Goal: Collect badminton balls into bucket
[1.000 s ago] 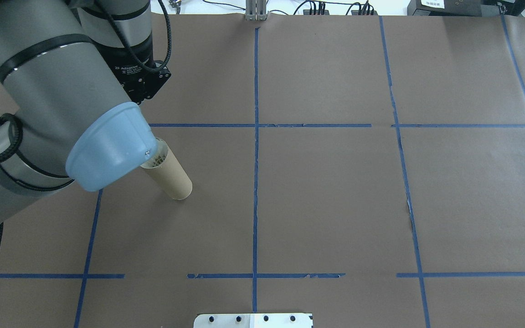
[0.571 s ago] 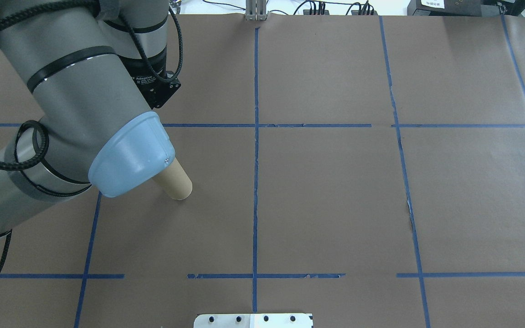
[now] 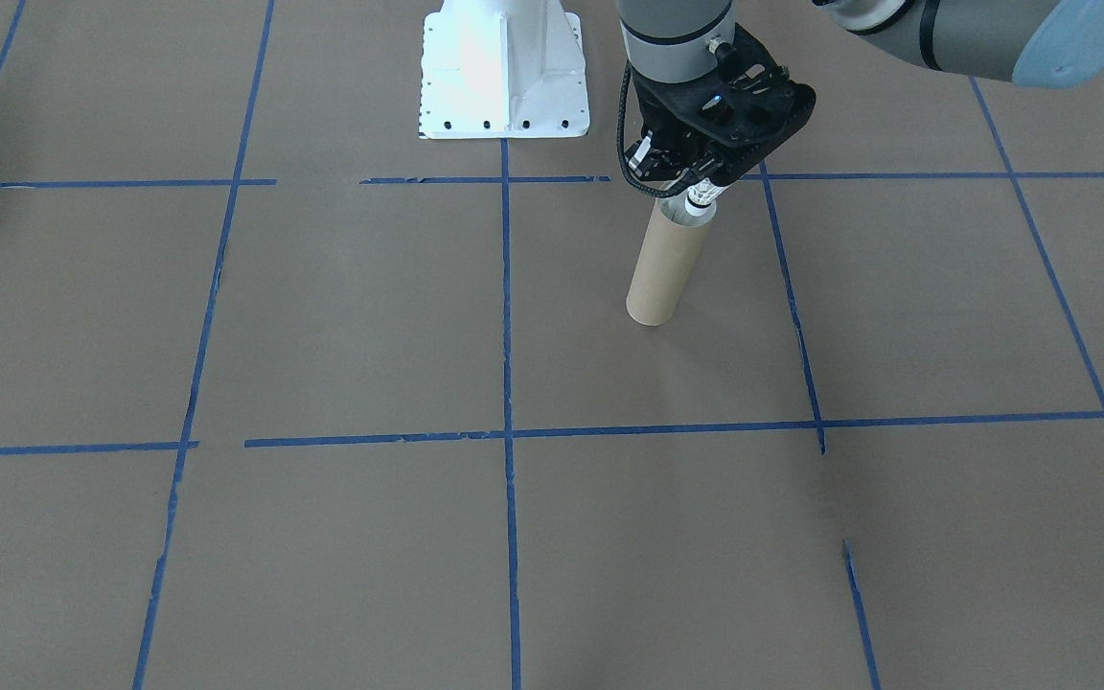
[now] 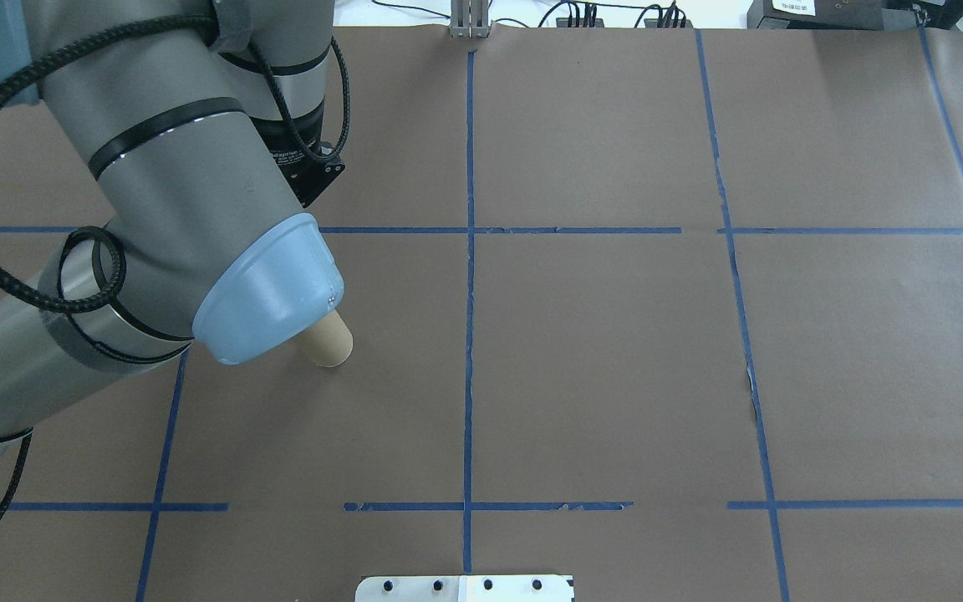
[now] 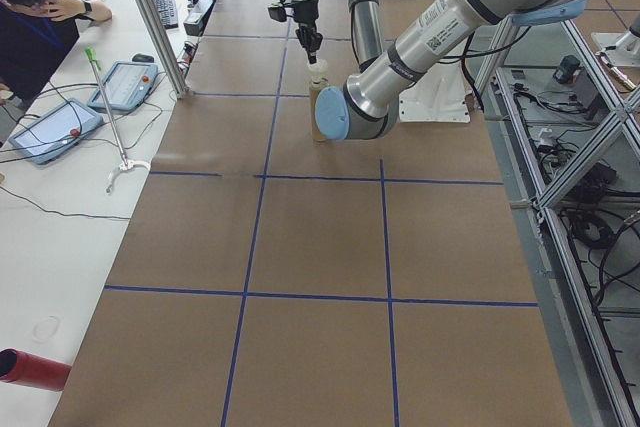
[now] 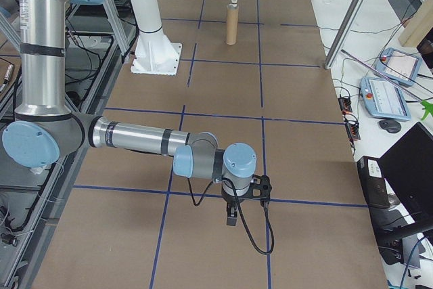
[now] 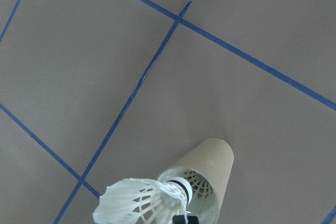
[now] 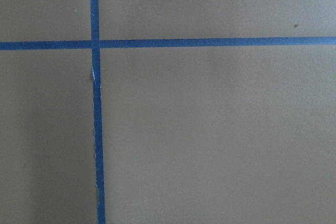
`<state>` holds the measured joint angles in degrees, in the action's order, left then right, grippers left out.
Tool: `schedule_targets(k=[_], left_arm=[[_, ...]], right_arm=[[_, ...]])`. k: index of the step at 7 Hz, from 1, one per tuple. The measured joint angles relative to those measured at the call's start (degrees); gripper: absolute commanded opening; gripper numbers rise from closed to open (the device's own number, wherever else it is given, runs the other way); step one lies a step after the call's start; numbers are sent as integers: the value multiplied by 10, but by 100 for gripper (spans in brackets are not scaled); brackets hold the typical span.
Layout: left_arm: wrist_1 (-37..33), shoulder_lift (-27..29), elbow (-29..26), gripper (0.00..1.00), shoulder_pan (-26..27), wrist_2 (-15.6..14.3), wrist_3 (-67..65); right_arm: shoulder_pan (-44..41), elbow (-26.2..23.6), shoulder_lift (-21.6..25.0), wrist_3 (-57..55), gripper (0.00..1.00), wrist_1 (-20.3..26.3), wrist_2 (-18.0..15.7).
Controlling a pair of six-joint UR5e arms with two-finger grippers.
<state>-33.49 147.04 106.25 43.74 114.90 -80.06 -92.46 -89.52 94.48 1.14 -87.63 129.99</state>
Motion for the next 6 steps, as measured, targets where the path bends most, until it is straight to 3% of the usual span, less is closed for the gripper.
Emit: schedule_targets(k=[1, 3, 6], left_arm=[[-1, 0, -1, 43, -1, 1, 0], [-3, 0, -2, 100, -2, 1, 0], [-5, -2, 2, 100, -6, 0, 3]], right_arm=[[0, 0, 0, 0, 100, 0, 0], [0, 0, 0, 0, 100, 0, 0], [0, 0, 0, 0, 100, 0, 0]])
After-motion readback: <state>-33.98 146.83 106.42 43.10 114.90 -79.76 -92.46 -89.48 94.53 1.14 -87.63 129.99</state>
